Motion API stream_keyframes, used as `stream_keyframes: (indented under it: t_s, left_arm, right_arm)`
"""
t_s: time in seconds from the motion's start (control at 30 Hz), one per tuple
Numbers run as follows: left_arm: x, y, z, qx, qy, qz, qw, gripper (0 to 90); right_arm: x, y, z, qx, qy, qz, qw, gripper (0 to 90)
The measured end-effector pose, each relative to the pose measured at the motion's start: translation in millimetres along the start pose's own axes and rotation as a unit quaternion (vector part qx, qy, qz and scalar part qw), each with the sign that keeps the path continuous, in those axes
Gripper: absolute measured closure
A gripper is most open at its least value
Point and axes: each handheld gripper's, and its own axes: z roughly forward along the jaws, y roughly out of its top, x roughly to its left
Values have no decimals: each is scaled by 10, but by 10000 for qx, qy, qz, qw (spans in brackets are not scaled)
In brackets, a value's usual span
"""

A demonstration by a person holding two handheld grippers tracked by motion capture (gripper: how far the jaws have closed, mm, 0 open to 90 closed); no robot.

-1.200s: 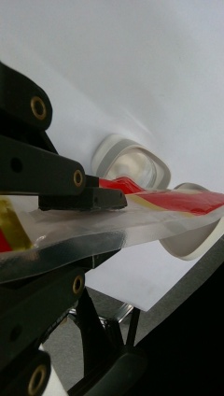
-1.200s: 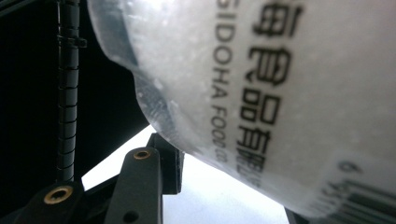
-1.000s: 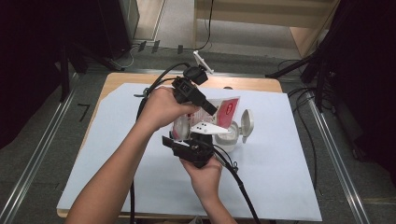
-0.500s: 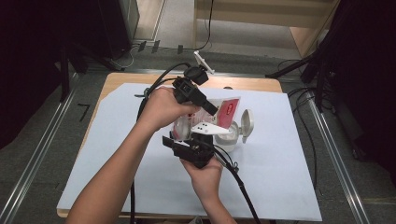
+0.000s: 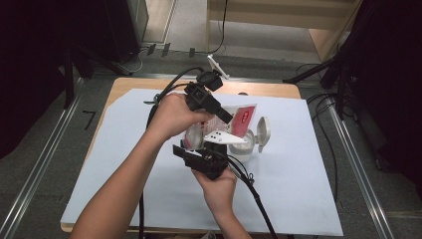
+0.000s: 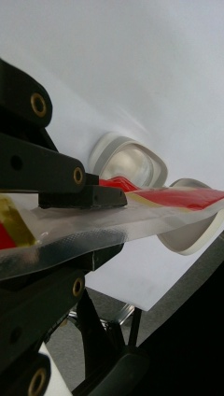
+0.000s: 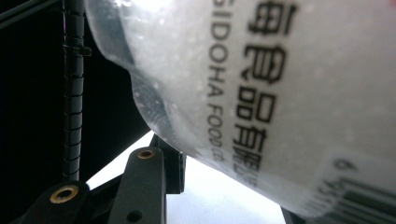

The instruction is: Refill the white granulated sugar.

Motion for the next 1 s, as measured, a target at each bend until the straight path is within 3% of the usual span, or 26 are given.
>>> stream_keyframes:
  t_s: [1.0]
  left_arm:
    - [-32, -4, -7, -19, 27, 64, 10000, 780]
  right_arm:
    - [4, -1, -11, -35, -19, -43, 10000, 630]
